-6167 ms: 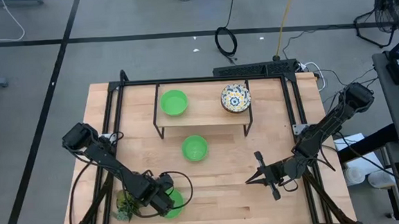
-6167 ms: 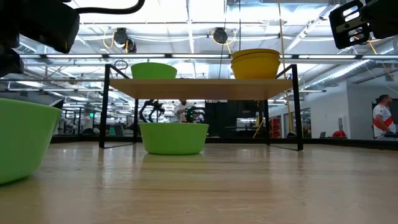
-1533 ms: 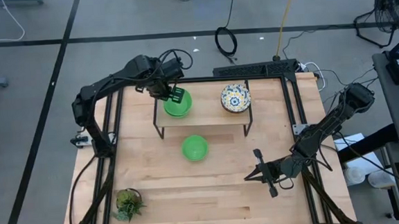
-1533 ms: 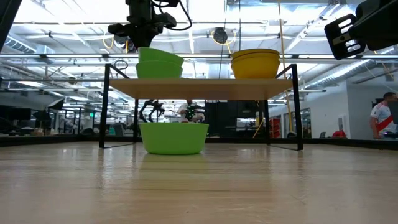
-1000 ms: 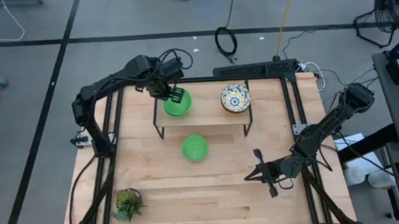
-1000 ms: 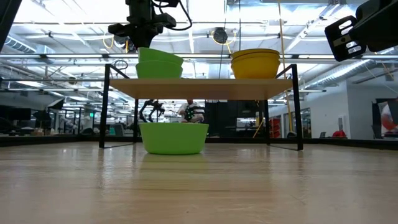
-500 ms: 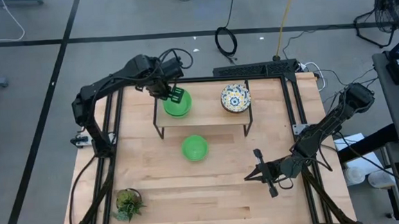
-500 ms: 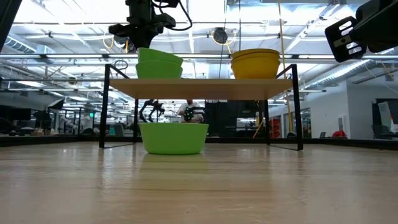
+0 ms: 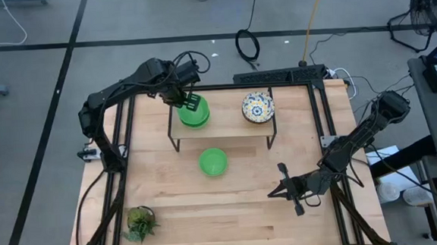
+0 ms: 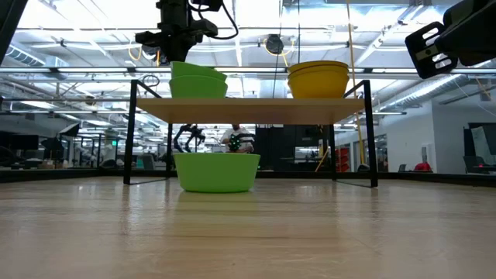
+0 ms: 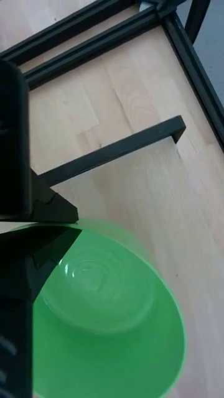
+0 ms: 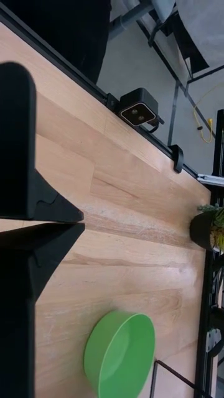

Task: Pick & Place Mini bowls
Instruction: Stack the bottom green bowl on top of the green bowl on the shelf, then stack the green bowl on top of the green bowl on the shelf

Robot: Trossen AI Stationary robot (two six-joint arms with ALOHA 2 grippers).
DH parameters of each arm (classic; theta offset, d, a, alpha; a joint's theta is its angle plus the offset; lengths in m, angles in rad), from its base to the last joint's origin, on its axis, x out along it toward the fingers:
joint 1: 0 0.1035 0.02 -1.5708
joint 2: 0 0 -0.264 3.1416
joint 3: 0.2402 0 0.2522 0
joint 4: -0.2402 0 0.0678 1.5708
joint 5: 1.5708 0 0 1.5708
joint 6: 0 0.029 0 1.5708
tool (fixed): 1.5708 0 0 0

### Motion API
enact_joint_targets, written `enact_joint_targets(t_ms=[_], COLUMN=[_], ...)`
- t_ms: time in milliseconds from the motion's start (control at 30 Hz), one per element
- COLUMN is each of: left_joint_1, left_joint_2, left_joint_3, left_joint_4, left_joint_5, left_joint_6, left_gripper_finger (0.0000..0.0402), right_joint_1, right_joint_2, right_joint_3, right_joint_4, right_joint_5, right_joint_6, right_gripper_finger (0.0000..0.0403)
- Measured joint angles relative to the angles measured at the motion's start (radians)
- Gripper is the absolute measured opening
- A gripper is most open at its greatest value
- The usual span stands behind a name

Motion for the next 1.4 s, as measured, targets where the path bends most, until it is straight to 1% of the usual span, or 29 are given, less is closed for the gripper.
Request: enact_joint_targets(t_ms=[233, 400, 533, 633, 733, 967, 1100, 1267, 1400], left_joint_1=[0.006, -0.004, -0.011, -0.02, -0.025, -0.021, -0.005, -0.018, -0.098], left_joint_2=[0.0, 0.0, 0.0, 0.0, 0.0, 0.0, -0.016, -0.097, -0.183], left_joint_3=[0.0, 0.0, 0.0, 0.0, 0.0, 0.0, -0.001, 0.004, 0.004], left_joint_4=[0.0, 0.0, 0.0, 0.0, 0.0, 0.0, 0.001, 0.01, 0.054], left_joint_5=[0.02, 0.019, 0.019, 0.019, 0.019, 0.018, 0.014, 0.019, 0.018], left_joint_6=[0.012, 0.022, 0.067, 0.069, 0.066, 0.07, 0.082, 0.1, 0.112], left_gripper_finger=[0.0003, 0.0014, 0.0006, 0.0006, 0.003, 0.0125, 0.0167, 0.0189, 0.019], right_joint_1=[0.0, 0.0, 0.0, 0.0, 0.0, 0.0, 0.0, 0.0, 0.0], right_joint_2=[0.0, 0.0, 0.0, 0.0, 0.0, 0.0, 0.0, 0.0, 0.0], right_joint_3=[0.0, 0.0, 0.0, 0.0, 0.0, 0.0, 0.0, 0.0, 0.0], right_joint_4=[0.0, 0.0, 0.0, 0.0, 0.0, 0.0, 0.0, 0.0, 0.0], right_joint_5=[0.0, 0.0, 0.0, 0.0, 0.0, 0.0, 0.0, 0.0, 0.001], right_joint_6=[0.0, 0.0, 0.003, 0.003, 0.003, 0.003, 0.003, 0.002, 0.0], right_gripper_finger=[0.0001, 0.0001, 0.0001, 0.0001, 0.0001, 0.0001, 0.0001, 0.0001, 0.0001])
